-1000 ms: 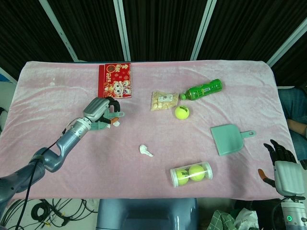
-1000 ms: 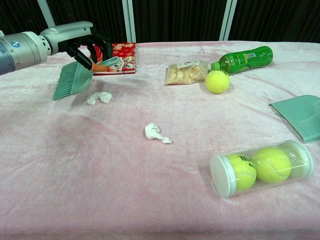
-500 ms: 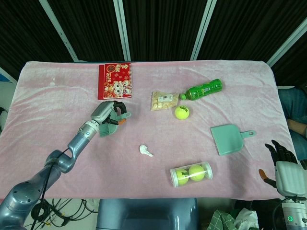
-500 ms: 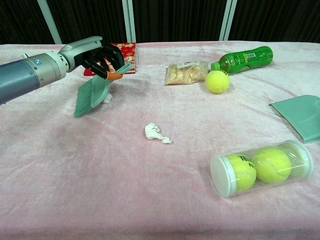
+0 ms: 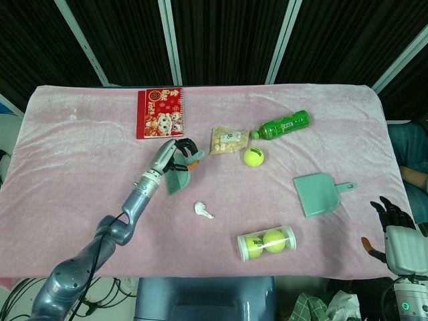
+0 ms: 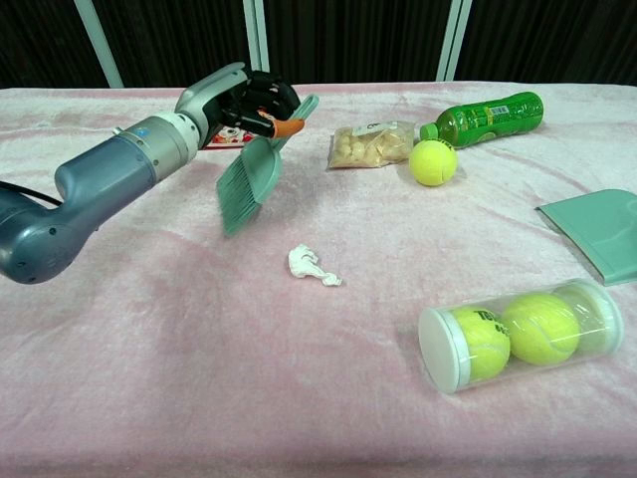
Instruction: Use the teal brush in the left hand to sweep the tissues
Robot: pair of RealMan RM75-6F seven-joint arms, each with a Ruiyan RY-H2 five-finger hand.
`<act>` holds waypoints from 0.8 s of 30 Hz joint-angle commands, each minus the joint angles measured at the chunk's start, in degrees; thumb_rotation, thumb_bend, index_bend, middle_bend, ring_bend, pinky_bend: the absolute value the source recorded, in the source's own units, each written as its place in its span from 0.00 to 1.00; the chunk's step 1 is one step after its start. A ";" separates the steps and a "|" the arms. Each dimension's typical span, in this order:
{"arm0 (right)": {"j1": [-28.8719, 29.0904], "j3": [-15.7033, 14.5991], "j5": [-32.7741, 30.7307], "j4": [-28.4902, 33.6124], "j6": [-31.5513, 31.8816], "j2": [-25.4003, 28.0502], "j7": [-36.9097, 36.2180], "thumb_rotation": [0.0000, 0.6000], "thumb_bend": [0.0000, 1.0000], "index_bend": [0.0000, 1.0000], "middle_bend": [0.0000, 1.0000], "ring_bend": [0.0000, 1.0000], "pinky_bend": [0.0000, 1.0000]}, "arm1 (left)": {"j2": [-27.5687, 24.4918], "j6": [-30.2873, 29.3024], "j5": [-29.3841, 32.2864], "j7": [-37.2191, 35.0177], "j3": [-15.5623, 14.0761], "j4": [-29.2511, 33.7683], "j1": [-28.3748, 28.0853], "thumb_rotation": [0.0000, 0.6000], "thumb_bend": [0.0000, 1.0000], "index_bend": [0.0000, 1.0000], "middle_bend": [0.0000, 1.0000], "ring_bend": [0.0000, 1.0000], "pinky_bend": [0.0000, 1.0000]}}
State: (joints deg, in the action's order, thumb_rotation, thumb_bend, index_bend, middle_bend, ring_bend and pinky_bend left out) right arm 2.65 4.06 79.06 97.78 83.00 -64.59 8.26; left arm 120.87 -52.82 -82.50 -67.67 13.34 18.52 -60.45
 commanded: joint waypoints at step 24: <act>-0.25 0.04 -0.15 0.39 0.13 0.18 -0.22 1.00 0.17 0.19 0.09 0.14 0.18 | -9.97 -2.74 -5.06 10.10 -7.69 8.63 1.91 1.00 0.43 0.83 0.70 0.37 0.47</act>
State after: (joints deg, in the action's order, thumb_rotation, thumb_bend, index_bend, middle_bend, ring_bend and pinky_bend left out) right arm 2.41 4.10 78.93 98.16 83.14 -64.42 8.01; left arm 111.49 -57.03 -87.19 -58.58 6.45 26.76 -59.20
